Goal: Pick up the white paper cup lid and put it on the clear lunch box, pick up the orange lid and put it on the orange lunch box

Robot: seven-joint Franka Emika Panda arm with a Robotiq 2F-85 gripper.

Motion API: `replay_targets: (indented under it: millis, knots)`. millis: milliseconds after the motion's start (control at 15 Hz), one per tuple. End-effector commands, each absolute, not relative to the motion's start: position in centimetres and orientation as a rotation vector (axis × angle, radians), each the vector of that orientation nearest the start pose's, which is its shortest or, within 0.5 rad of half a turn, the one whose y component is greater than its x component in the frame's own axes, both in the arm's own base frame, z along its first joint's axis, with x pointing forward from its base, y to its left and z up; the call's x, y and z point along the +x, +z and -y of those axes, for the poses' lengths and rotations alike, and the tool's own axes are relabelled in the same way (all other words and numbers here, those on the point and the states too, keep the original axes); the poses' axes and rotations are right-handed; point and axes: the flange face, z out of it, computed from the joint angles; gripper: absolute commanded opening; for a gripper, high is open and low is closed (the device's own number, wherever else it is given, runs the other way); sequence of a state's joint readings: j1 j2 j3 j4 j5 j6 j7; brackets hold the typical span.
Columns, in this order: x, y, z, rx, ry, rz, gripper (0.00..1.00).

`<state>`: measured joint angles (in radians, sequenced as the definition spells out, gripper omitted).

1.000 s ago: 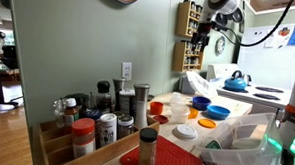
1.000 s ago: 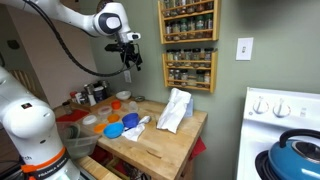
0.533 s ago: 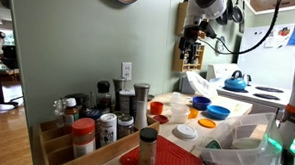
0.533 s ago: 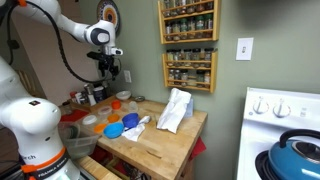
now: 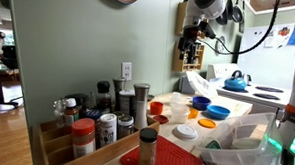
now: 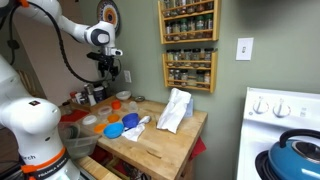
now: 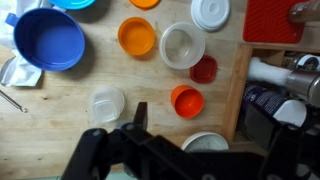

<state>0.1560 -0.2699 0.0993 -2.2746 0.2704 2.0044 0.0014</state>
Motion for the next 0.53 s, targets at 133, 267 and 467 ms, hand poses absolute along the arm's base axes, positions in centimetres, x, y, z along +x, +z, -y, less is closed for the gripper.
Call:
replay_targets:
  millis: [133, 267, 467]
  knots:
    - [42.7, 42.0, -19.0, -2.974, 0.134, 0.197, 1.0]
    - [41.2, 40.1, -21.6, -3.016, 0.162, 0.125, 1.0]
    - [39.1, 37.6, -24.7, -3.117, 0.151, -0.031, 1.0]
